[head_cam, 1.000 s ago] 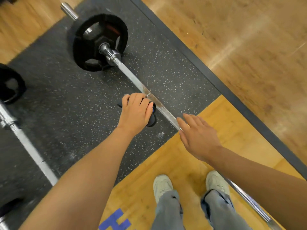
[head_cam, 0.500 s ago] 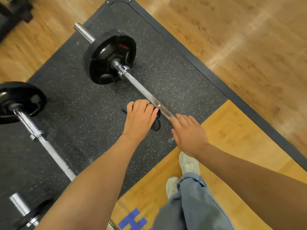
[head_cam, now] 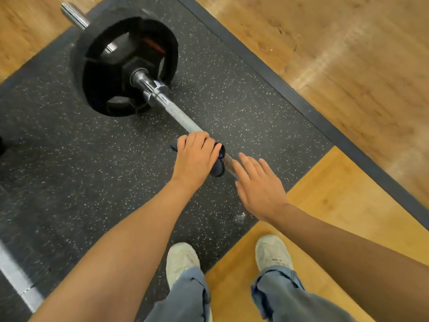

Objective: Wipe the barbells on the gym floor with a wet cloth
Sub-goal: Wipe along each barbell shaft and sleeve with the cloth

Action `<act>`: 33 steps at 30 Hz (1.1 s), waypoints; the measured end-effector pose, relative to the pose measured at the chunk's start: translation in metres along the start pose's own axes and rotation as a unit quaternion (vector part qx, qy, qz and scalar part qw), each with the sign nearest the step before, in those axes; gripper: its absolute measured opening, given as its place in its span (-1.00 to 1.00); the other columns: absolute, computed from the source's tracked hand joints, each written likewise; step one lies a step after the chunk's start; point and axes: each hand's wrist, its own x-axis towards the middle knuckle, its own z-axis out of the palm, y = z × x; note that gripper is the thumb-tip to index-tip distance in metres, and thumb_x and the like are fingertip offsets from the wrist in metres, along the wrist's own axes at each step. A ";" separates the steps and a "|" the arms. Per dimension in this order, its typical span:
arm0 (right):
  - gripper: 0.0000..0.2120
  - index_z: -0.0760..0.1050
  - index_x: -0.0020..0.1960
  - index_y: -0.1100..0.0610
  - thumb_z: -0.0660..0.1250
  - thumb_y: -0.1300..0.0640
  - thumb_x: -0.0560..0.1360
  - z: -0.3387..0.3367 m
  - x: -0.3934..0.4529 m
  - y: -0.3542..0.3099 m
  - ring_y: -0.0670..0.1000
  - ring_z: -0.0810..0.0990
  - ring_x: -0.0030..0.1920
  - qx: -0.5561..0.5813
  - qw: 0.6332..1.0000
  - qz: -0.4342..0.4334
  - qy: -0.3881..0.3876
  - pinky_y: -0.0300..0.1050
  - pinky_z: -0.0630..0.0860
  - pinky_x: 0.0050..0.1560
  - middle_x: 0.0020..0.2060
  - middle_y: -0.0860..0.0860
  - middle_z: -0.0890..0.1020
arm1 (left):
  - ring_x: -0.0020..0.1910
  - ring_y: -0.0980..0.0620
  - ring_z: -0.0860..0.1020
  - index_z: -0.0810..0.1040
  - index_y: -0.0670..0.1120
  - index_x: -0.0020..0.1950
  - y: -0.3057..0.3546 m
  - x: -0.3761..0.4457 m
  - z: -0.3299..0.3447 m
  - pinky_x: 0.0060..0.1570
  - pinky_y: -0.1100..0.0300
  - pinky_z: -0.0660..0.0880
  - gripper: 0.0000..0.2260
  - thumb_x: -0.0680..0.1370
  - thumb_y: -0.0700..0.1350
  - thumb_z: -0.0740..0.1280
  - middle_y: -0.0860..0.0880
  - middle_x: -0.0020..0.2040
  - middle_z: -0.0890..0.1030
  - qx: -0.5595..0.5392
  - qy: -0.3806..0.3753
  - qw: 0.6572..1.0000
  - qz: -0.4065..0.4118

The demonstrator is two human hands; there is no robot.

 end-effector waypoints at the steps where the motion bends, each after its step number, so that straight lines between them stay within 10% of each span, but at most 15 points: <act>1: -0.49 0.41 0.44 0.23 0.02 0.00 0.61 0.011 0.004 -0.001 0.20 0.50 0.34 0.000 1.000 0.003 0.002 0.18 0.42 0.38 0.39 0.20 0.48 | -0.09 -0.13 0.60 0.61 -0.17 -0.11 -0.003 -0.001 0.012 -0.03 0.04 0.29 -0.72 0.63 -0.07 0.19 -0.12 -0.09 0.61 -0.001 0.008 1.000 0.004; 10: -0.49 0.30 0.49 0.25 0.01 0.00 0.65 0.077 0.020 0.006 0.16 0.51 0.34 0.013 0.997 0.008 0.078 0.10 0.22 0.41 0.38 0.19 0.49 | -0.04 -0.18 0.53 0.55 -0.16 -0.16 0.006 0.007 0.083 0.06 -0.05 0.35 -0.62 0.67 -0.07 0.03 -0.13 -0.07 0.57 -0.016 0.010 0.999 -0.035; 28: -0.53 0.35 0.38 0.28 0.07 0.00 0.61 0.088 0.020 0.009 0.08 0.52 0.15 0.003 0.984 -0.005 0.180 -0.01 0.56 0.19 0.17 0.14 0.62 | 0.16 -0.16 0.57 0.59 -0.28 0.20 -0.018 0.000 0.103 0.37 -0.11 0.34 -0.62 0.66 -0.04 0.15 -0.19 0.17 0.61 -0.084 0.055 0.994 0.034; 33: -0.52 0.37 0.38 0.28 0.09 -0.01 0.60 0.086 0.020 0.009 0.09 0.56 0.15 0.014 0.984 -0.004 0.178 0.00 0.56 0.19 0.17 0.13 0.62 | 0.37 -0.20 0.43 0.47 -0.30 0.36 -0.031 0.014 0.099 0.43 -0.14 0.27 -0.56 0.66 -0.02 0.08 -0.22 0.33 0.52 -0.065 0.021 0.988 -0.141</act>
